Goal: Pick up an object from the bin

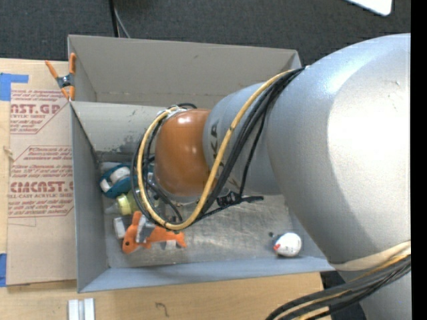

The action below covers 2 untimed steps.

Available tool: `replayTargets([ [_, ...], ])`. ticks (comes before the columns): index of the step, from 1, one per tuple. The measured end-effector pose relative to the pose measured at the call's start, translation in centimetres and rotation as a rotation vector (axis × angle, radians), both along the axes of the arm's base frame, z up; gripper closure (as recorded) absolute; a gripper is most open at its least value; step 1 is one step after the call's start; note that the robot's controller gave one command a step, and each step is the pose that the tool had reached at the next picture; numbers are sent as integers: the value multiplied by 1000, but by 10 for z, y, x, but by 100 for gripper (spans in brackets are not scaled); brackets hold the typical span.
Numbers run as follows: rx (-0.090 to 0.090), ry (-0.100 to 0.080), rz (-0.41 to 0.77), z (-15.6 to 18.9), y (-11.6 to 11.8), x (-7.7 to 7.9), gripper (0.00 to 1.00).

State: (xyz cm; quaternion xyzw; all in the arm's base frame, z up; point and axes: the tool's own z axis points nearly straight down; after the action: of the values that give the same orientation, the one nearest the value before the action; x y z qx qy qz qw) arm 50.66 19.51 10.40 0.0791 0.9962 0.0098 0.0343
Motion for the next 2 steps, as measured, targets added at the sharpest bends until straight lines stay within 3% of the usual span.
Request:
replayTargets([
  [2, 0, 0, 1, 0, 0, 0, 100],
])
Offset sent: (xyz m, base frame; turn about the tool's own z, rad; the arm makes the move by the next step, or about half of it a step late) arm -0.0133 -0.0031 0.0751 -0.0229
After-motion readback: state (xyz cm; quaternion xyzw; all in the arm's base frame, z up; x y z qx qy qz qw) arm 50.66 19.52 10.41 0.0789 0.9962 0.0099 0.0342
